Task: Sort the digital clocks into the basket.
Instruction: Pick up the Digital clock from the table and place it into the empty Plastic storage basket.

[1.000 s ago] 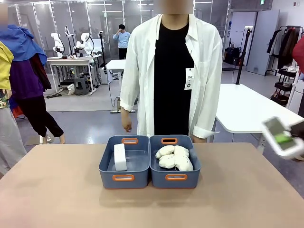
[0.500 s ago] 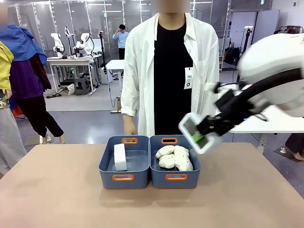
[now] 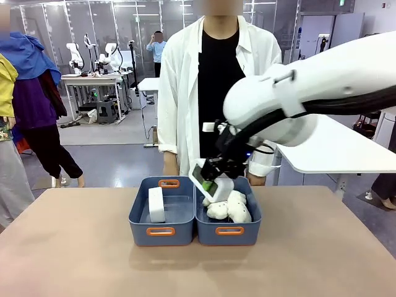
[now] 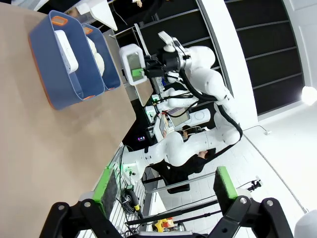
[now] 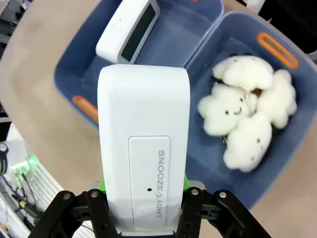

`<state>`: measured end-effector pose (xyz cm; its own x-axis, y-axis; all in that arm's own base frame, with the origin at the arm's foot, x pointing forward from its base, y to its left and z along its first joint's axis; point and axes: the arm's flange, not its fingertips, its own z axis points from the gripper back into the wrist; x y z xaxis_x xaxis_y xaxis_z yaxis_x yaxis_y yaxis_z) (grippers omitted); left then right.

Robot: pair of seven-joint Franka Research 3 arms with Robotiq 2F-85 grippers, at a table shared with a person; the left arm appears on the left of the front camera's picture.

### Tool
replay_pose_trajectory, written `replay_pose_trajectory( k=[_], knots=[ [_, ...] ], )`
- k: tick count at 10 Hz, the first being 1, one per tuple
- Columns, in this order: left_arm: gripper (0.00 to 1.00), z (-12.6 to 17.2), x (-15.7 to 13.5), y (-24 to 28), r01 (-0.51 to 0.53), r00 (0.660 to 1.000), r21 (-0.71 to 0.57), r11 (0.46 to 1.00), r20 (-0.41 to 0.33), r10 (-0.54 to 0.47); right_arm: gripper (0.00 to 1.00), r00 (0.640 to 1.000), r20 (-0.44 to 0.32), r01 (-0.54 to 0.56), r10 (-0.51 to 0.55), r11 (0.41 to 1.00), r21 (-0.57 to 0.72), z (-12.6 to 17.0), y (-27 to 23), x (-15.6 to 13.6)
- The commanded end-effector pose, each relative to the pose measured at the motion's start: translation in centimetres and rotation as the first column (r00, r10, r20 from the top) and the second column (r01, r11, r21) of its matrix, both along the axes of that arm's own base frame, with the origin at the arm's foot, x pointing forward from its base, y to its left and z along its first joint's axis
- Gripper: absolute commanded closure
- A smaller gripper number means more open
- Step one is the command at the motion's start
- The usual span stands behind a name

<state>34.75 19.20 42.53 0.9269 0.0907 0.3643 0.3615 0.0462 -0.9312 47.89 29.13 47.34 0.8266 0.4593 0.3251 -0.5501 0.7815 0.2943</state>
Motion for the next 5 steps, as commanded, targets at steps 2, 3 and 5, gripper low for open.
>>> replay_pose_trajectory(
  k=[2, 3, 5],
  knots=[
    [0.0, 0.4, -0.5, 0.0, 0.004, 1.0, 0.0, 1.0, -0.007, -0.004, 0.87, 0.991, -0.084, 0.098, -0.103, 0.993, -0.071, -0.2, 7.3, 4.1],
    [0.0, 0.4, -0.5, 0.0, 0.004, 1.0, 0.0, 1.0, -0.007, -0.004, 0.87, 0.982, -0.097, 0.153, -0.16, 0.985, -0.077, -1.0, 9.1, 5.0],
    [0.0, 0.4, -0.5, 0.0, 0.004, 1.0, 0.0, 1.0, -0.007, -0.004, 0.87, 0.97, -0.053, 0.23, -0.236, 0.967, -0.107, -2.9, 12.1, 5.9]
  ],
)
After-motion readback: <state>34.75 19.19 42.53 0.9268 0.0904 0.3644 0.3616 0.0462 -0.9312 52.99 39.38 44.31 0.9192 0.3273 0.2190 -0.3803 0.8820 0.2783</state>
